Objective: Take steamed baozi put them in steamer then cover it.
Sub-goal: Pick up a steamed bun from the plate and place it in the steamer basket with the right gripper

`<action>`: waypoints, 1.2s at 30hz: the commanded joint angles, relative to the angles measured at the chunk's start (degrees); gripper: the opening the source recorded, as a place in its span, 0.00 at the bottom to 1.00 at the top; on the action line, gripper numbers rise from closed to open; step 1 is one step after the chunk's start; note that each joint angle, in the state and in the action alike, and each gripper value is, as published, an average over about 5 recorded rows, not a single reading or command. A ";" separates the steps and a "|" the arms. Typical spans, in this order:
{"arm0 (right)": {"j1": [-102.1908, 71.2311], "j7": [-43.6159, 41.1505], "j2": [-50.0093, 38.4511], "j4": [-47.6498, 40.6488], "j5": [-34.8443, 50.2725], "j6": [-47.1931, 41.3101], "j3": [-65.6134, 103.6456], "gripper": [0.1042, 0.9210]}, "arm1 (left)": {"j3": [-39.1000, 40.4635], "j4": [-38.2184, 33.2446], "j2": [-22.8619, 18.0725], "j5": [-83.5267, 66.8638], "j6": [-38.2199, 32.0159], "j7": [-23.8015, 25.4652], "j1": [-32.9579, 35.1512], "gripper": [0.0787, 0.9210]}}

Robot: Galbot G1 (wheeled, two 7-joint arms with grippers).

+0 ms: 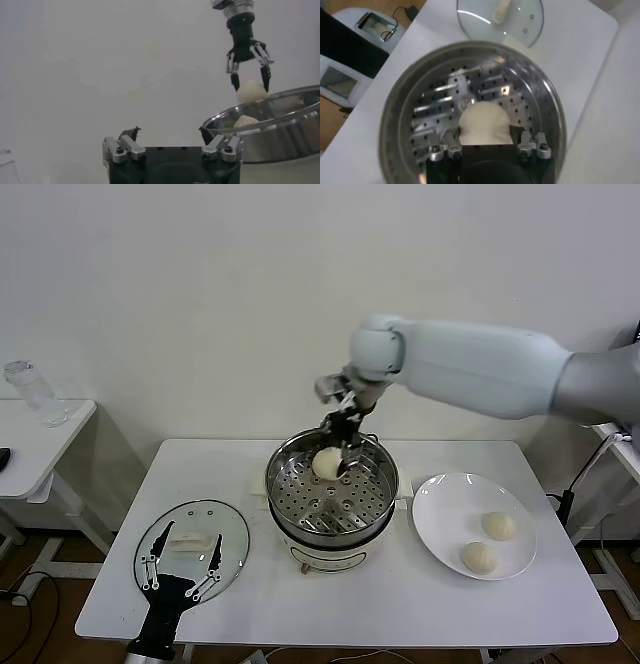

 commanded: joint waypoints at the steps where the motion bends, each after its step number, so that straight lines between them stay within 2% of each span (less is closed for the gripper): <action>1: -3.73 7.04 6.88 -0.62 1.94 -3.59 -2.62 0.70 | -0.12 0.53 -0.23 0.50 -0.20 -0.46 -0.27 0.88; 15: -6.08 9.49 8.62 -1.49 1.00 -4.64 -3.12 0.71 | -0.28 1.08 -0.23 0.44 -0.95 -0.57 -0.45 0.88; 21: -4.85 9.42 5.90 0.56 0.39 -4.41 -1.53 0.83 | -0.37 1.14 -0.25 0.40 -1.14 -0.79 -0.49 0.88; 25: -1.45 7.47 -1.19 5.93 -1.33 -3.70 0.61 0.88 | -0.19 0.78 -0.26 0.37 -1.05 -0.86 -0.52 0.88; 29: 1.39 2.24 -13.00 10.82 -6.91 -1.19 4.16 0.88 | 0.37 0.62 -0.28 0.41 -0.87 -0.84 -0.71 0.88; 36: 4.05 -7.19 -32.00 10.97 -14.21 6.80 5.93 0.88 | 0.99 0.28 -0.07 0.48 -0.82 -0.78 -0.52 0.88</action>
